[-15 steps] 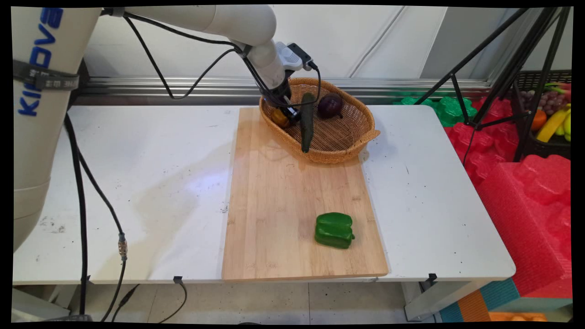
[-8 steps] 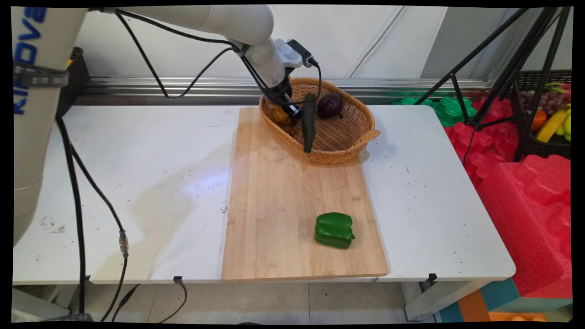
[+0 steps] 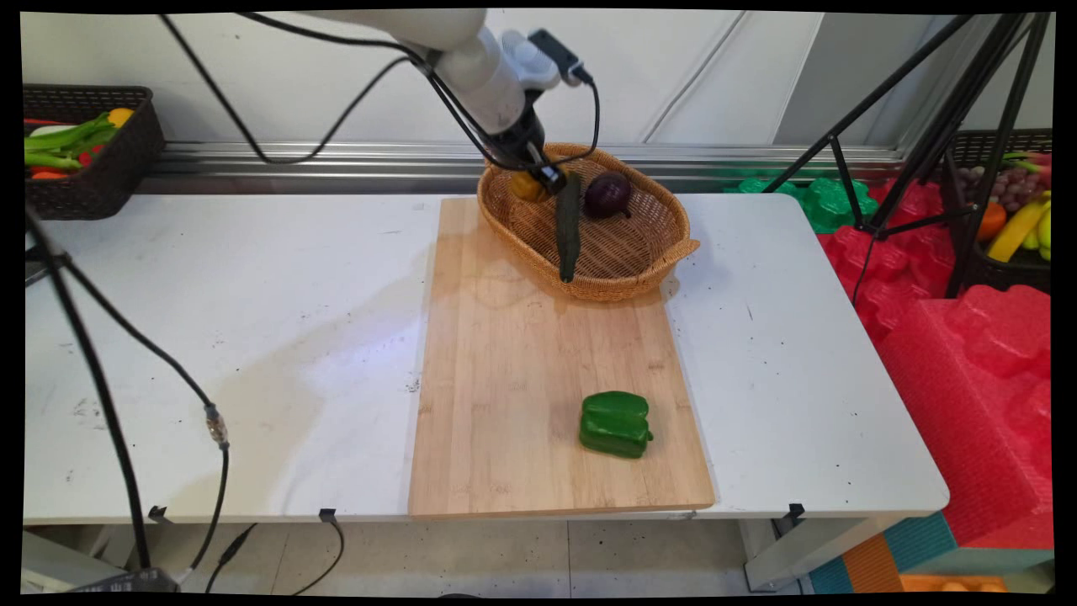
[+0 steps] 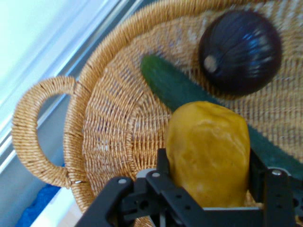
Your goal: Place the picked object on the cutting board
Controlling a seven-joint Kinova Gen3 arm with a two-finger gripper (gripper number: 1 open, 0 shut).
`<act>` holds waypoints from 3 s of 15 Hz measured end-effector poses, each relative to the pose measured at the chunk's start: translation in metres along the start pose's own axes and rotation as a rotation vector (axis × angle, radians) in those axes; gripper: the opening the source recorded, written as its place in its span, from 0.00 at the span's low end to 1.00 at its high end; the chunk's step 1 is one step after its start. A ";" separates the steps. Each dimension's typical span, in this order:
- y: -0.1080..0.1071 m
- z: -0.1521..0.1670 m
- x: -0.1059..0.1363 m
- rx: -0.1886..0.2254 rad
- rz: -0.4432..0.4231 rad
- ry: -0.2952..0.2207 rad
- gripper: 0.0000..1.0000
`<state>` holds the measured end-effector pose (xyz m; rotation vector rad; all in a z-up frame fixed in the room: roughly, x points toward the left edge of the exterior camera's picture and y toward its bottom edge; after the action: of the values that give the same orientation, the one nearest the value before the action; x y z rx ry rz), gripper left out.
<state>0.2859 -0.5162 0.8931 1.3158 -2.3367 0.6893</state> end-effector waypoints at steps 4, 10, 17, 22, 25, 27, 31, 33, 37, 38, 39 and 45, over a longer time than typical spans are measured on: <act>0.011 -0.055 -0.002 -0.015 0.024 0.067 0.00; 0.029 -0.116 -0.022 -0.063 0.088 0.120 0.00; 0.051 -0.167 -0.069 -0.151 0.208 0.127 0.00; 0.060 -0.184 -0.107 -0.202 0.275 0.099 0.00; 0.064 -0.184 -0.124 -0.219 0.308 0.080 0.00; 0.066 -0.177 -0.134 -0.229 0.343 0.063 0.00; 0.071 -0.150 -0.149 -0.237 0.394 0.009 0.00; 0.072 -0.138 -0.152 -0.239 0.410 -0.009 0.00; 0.075 -0.106 -0.154 -0.244 0.437 -0.034 0.00; 0.076 -0.097 -0.153 -0.246 0.442 -0.038 0.00; 0.077 -0.091 -0.152 -0.248 0.446 -0.042 0.00; 0.082 -0.054 -0.150 -0.268 0.455 -0.069 0.00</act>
<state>0.2930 -0.3463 0.8373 0.7090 -2.7000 0.4348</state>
